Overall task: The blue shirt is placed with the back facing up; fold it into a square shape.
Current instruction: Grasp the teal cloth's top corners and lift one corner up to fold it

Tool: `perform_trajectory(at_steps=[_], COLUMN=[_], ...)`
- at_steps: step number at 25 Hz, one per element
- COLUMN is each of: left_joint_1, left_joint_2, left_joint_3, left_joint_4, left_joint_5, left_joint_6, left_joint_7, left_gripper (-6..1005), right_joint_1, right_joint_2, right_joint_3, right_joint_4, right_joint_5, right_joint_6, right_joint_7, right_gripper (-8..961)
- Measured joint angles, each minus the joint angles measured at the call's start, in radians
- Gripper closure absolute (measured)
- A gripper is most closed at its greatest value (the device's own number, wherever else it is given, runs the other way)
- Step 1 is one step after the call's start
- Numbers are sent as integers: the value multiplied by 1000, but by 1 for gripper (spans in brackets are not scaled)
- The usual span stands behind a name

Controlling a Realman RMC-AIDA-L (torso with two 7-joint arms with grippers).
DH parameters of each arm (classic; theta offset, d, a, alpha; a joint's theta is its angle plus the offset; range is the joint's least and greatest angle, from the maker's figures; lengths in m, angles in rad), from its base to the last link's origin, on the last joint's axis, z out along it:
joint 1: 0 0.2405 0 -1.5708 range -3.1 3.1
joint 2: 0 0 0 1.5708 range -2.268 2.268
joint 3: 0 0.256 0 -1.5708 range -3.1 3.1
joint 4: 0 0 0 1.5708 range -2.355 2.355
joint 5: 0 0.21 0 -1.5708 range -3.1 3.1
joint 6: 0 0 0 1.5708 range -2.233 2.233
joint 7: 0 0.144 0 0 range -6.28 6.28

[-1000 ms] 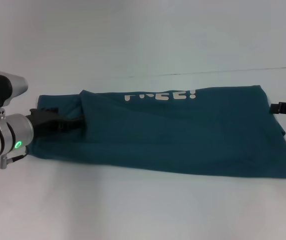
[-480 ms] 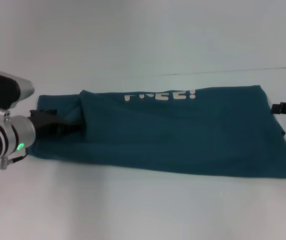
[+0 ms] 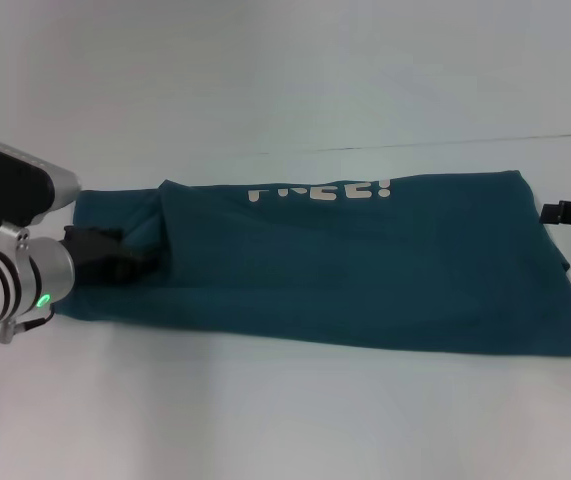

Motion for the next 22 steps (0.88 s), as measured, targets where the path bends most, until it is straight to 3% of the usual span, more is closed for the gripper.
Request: perform_trajectory(at_steps=[1,12,18,22], left_joint_1=[0,-6,-8,-8], left_joint_2=[0,0,0,0], left_joint_3=[6,14,13,11], left_joint_4=[0,0,4,9], left_joint_5=[3,4,4,4], left_joint_6=[-1,-16,-22,-23], left_joint_7=[0,-6,-7,-7], left_gripper=[272,721,916,938], right_joint_1=[0,-2,1,13], right_joint_2=[0,0,2,1], right_joint_3=[0,0,-1,-13], right_joint_4=[0,0,22,49], right_joint_5=[0,2,2,-2], right_joint_6=[0,6,64,119], right_joint_7=[0,0,27,33], right_gripper=[115,114,114,114])
